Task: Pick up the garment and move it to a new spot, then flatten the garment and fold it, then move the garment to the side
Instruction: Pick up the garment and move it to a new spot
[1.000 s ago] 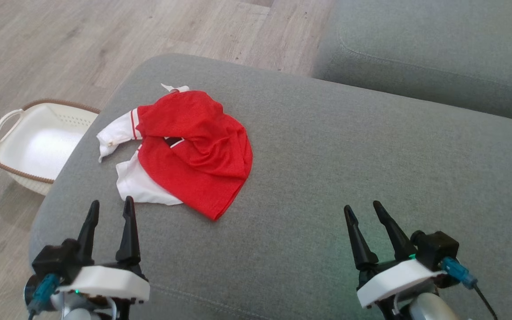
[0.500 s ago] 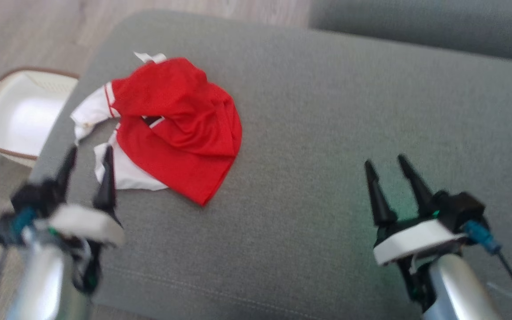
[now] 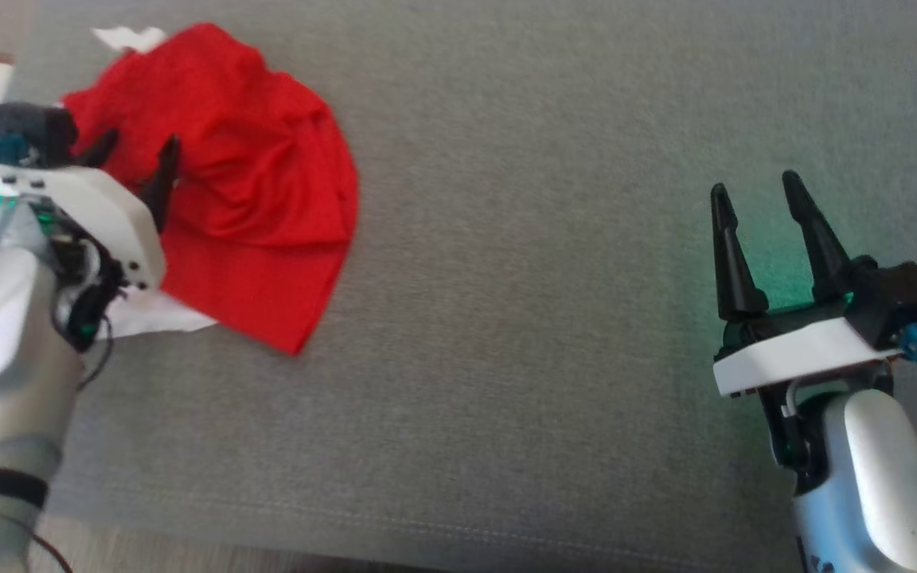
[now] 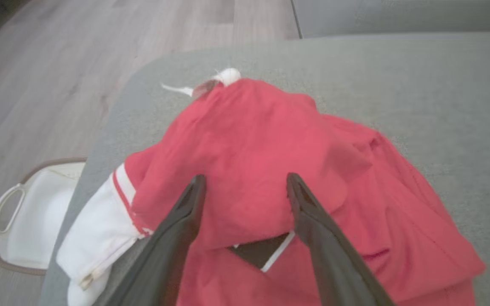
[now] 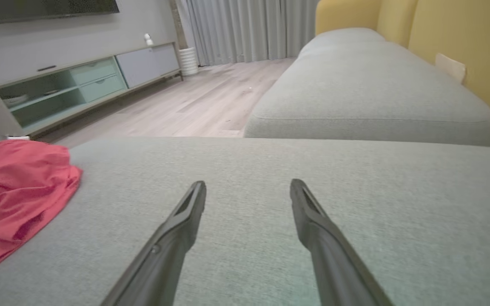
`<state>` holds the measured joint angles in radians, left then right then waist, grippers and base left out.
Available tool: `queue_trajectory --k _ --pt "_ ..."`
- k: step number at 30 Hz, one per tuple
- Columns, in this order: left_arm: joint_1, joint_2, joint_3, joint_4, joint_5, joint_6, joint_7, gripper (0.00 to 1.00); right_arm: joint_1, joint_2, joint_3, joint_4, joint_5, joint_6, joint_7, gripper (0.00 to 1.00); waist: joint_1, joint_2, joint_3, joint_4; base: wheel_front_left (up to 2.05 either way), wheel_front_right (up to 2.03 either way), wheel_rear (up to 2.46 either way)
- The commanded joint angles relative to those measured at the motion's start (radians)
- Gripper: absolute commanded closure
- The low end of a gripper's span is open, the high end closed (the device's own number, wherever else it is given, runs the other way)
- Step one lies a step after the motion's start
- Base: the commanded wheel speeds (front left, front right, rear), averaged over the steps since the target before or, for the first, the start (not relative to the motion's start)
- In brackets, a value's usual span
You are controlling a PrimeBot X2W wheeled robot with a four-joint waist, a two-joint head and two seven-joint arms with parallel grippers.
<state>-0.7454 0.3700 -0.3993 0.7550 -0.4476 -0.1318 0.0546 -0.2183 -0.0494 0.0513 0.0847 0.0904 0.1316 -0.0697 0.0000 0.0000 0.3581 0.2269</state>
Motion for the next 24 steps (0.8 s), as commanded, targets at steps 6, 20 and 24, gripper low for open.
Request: queue_trajectory --k 6,20,24 --pt "-0.133 0.115 -0.114 0.101 -0.114 0.001 0.035 0.0 -0.021 -0.001 0.022 -0.065 -0.011 -0.001 0.008 0.0 0.0 0.0 0.087 -0.075 0.0 0.0 0.0" --pt "-0.198 0.143 -0.275 0.184 -0.253 0.001 -0.056 1.0 -0.025 -0.001 0.016 -0.057 -0.005 -0.001 -0.004 0.0 0.0 0.0 0.076 -0.078 0.0 0.0 0.0" --pt "-0.23 0.15 -0.282 0.188 -0.249 0.001 -0.208 1.0 -0.024 -0.001 0.022 -0.035 0.007 -0.001 -0.016 0.0 0.0 0.0 0.035 -0.077 0.0 0.0 0.0"
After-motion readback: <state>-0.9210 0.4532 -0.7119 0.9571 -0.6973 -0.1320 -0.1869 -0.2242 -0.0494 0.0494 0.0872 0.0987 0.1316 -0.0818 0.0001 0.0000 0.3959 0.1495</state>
